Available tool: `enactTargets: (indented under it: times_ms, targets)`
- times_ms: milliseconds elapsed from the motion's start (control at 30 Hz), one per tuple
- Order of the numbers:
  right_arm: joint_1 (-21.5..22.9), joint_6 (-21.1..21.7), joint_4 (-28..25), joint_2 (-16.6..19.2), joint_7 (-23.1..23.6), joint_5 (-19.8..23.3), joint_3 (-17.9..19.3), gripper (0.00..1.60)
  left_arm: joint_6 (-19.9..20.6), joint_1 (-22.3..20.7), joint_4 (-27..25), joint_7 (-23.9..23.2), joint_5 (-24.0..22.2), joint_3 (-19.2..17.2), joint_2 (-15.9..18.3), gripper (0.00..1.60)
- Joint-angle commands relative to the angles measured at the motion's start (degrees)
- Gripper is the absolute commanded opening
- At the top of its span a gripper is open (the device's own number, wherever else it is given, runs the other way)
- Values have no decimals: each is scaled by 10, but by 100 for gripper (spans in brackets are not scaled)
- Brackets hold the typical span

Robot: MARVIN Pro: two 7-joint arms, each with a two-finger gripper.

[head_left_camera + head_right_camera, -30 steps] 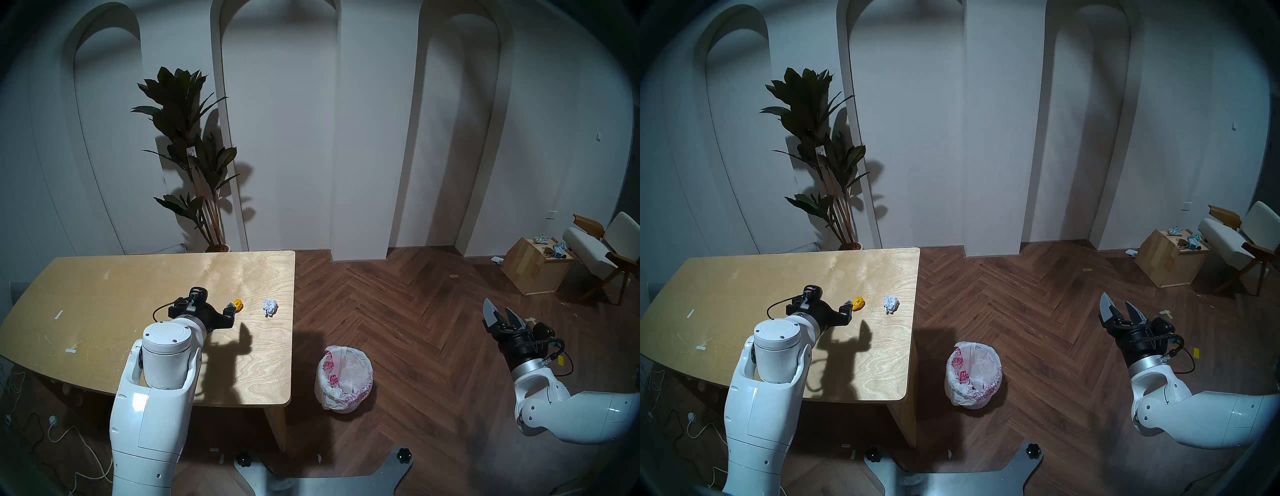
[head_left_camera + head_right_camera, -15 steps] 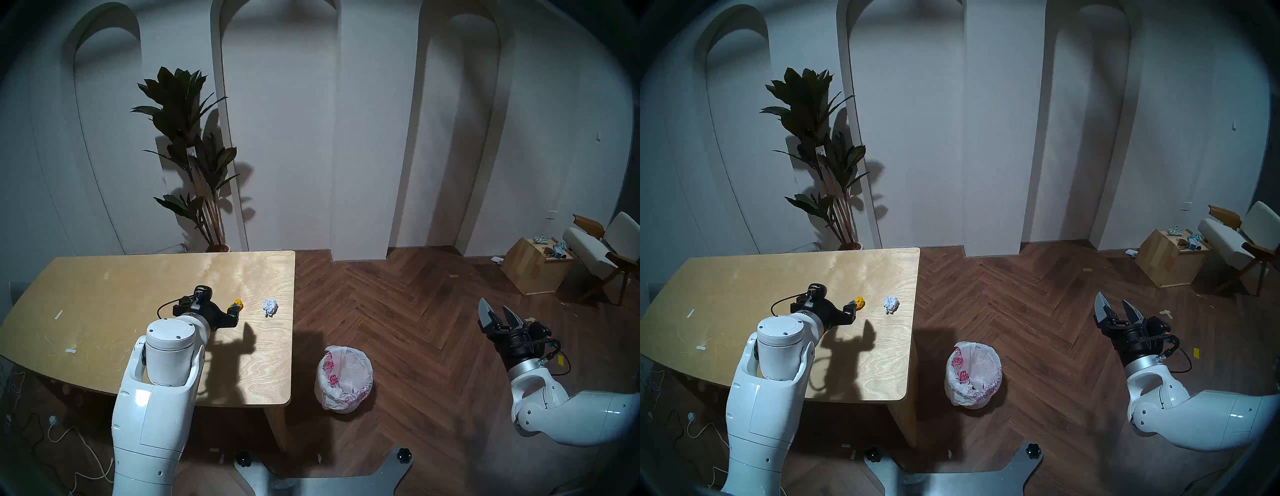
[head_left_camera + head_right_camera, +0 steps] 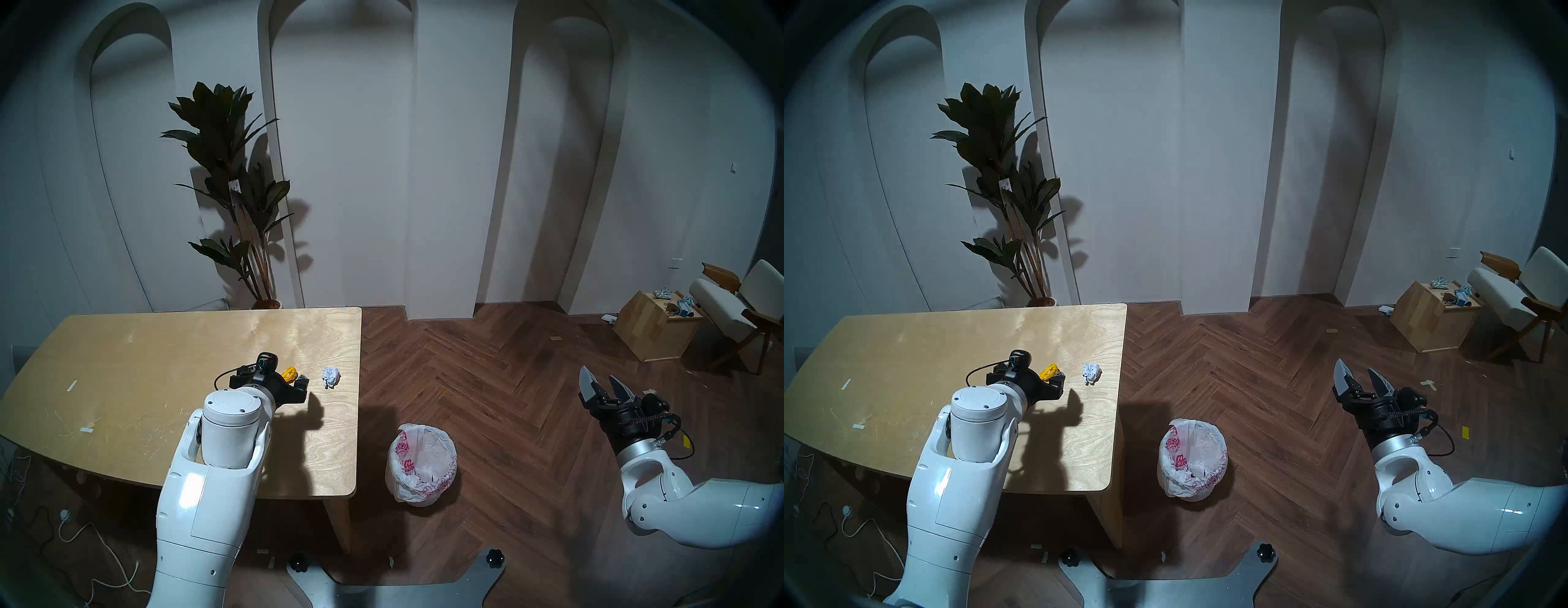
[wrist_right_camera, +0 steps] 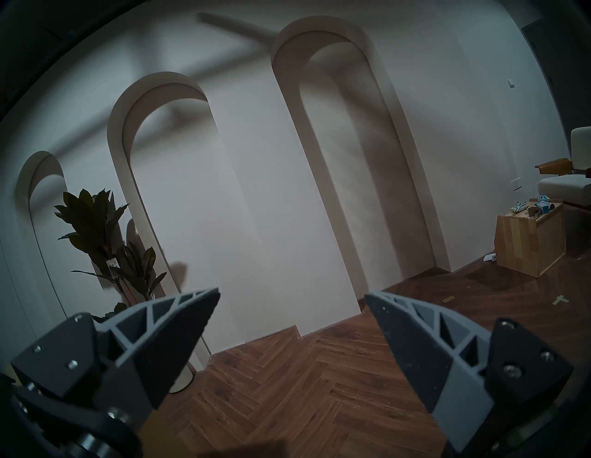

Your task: Put the trash into the trash bin on the ground

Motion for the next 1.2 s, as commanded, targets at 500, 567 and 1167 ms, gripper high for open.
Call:
enactTargets:
  times_ms: [500,567,1167]
  targets:
    - [4,-6,-4,3,3,-3,4,160,-6,-16,-10,0,-2,-2,3,160]
    - [4,-6,-4,3,3,-3,4,160,-6,-16,-10,0,-2,-2,3,160]
    - [5,-5,-4,2,3,-3,4,160,-44,-102,115,57,17,-4,-17,160]
